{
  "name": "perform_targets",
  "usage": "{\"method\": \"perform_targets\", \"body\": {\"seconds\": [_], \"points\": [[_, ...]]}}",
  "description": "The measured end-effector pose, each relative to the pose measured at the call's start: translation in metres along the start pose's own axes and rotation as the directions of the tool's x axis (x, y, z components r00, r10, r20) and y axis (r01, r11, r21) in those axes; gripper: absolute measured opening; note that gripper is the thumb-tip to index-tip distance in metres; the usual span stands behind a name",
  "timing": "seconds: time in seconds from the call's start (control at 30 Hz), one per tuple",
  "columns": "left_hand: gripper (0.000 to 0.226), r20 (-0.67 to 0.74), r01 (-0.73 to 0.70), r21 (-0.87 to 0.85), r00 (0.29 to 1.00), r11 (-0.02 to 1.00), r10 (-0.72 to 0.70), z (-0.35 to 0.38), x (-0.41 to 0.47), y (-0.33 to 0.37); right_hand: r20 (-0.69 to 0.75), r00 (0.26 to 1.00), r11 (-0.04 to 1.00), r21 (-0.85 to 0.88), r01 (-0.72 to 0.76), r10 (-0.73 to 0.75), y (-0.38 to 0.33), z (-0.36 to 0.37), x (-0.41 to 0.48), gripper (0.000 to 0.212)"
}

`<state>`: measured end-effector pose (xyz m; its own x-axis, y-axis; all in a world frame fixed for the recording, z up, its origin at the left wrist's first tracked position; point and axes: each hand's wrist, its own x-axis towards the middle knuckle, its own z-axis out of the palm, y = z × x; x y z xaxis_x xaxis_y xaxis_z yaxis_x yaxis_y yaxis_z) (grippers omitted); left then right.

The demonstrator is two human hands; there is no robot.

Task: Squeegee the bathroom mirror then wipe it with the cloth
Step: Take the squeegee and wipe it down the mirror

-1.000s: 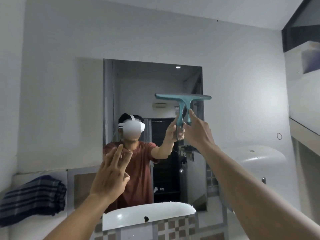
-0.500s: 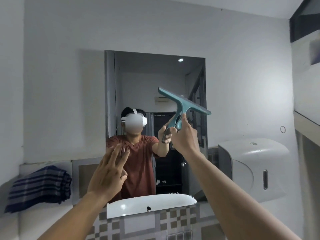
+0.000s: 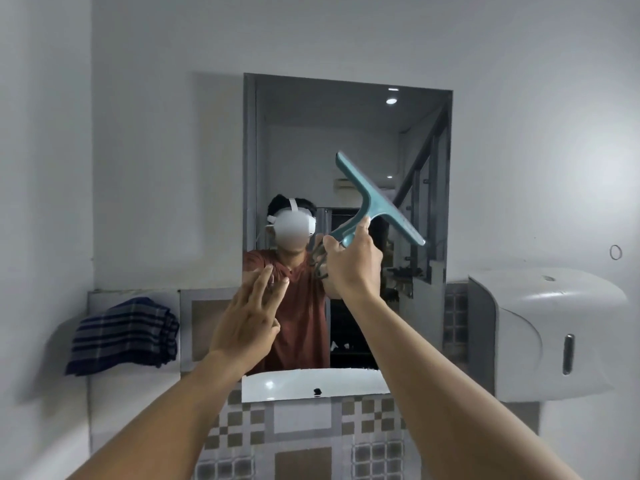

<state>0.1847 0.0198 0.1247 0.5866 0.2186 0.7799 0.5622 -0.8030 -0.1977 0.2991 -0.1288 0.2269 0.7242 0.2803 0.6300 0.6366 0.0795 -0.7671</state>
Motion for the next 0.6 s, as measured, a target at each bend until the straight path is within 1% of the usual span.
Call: {"method": "perform_targets", "body": {"seconds": [0.13, 0.23, 0.33, 0.43, 0.5, 0.6], "points": [[0.094, -0.02, -0.004, -0.029, 1.0, 1.0, 0.004, 0.001, 0.0, 0.0, 0.009, 1.0, 0.999, -0.031, 0.015, -0.015, 0.003, 0.025, -0.01, 0.085], [0.093, -0.034, -0.018, -0.023, 0.999, 1.0, 0.017, 0.001, -0.001, -0.003, 0.02, 0.997, 0.996, -0.046, 0.081, -0.08, 0.007, 0.042, -0.016, 0.086], [0.093, -0.029, -0.024, -0.014, 0.999, 1.0, 0.023, 0.002, -0.001, -0.004, 0.053, 0.993, 0.994, -0.02, 0.107, -0.106, 0.007, 0.046, -0.02, 0.087], [0.094, -0.046, -0.024, -0.012, 0.999, 1.0, 0.023, 0.003, -0.001, -0.005, 0.05, 0.989, 0.99, -0.025, 0.137, -0.136, 0.01, 0.047, -0.021, 0.087], [0.1, -0.054, -0.031, -0.017, 0.998, 0.999, 0.03, 0.004, -0.002, -0.005, 0.07, 0.982, 0.982, -0.059, 0.182, -0.177, 0.013, 0.05, -0.022, 0.085], [0.109, -0.049, -0.032, -0.029, 0.998, 0.999, 0.03, 0.003, -0.002, -0.006, 0.101, 0.963, 0.951, -0.158, 0.265, -0.252, 0.017, 0.055, -0.027, 0.083]]}}
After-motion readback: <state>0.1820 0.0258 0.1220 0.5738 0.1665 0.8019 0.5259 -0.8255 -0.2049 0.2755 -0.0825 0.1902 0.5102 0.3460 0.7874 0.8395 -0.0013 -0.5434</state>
